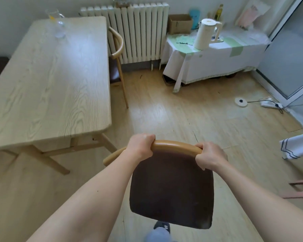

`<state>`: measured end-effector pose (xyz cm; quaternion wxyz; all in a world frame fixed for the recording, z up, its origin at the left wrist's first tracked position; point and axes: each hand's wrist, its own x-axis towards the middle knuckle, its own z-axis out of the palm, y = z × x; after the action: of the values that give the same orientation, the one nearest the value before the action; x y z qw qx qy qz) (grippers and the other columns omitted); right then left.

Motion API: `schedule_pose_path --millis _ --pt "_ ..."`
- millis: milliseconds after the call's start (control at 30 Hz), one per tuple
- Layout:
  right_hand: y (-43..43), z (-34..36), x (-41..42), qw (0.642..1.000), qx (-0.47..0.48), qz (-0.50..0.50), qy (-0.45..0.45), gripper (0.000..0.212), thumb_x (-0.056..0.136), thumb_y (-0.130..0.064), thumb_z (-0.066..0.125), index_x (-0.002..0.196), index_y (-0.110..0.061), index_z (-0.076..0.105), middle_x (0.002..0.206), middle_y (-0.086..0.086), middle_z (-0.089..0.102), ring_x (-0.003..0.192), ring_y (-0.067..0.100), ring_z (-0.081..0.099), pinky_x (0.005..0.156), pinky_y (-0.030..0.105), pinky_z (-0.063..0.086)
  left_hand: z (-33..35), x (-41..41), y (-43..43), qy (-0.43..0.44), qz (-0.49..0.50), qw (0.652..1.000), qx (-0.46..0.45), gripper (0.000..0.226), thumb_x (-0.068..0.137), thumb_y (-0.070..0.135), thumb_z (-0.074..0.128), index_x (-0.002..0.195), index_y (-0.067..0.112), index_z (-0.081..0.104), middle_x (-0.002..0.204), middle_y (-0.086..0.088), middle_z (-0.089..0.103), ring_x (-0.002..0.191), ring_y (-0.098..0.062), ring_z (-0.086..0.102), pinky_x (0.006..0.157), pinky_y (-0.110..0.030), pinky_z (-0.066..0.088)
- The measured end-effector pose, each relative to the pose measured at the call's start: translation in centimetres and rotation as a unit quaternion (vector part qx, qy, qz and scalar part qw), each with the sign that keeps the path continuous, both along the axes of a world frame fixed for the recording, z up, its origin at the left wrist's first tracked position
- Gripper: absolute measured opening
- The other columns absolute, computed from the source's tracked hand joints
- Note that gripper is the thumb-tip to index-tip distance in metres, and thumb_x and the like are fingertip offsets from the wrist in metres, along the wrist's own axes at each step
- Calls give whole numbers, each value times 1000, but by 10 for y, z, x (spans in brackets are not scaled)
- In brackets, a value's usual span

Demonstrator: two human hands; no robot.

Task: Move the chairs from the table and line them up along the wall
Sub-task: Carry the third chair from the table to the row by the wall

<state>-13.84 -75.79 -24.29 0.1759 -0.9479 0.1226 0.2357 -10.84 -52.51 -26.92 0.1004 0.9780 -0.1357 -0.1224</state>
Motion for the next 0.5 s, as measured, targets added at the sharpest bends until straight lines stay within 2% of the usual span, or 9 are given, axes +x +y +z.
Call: schedule_pose_path --millis 100,267,400,500 --pt "27 -2 -21 1000 4 22 4 52 46 -4 58 84 -40 63 70 -6 63 68 16 58 55 23 43 -3 -33 27 11 23 1000 0 22 68 16 62 89 21 57 86 -2 64 75 -23 54 61 -30 37" --pt "87 0 -59 997 15 77 7 50 45 -3 56 80 -38 64 64 -7 62 62 14 57 48 21 38 -6 -96 88 31 72 997 -11 22 68 17 66 83 24 53 87 -1 63 72 -20 51 62 -30 37" --pt "150 1 -102 990 13 138 -4 55 49 -1 54 91 -34 68 73 -8 66 63 12 54 50 21 38 -8 -161 149 39 113 993 -10 26 69 19 66 93 24 58 90 -1 64 80 -22 58 64 -30 41" --pt "196 4 -133 985 16 171 -4 58 54 1 53 96 -37 67 68 -8 61 64 11 55 48 21 38 -5 -208 192 40 147 988 -17 24 71 17 67 91 25 55 88 1 62 75 -20 54 64 -29 40"
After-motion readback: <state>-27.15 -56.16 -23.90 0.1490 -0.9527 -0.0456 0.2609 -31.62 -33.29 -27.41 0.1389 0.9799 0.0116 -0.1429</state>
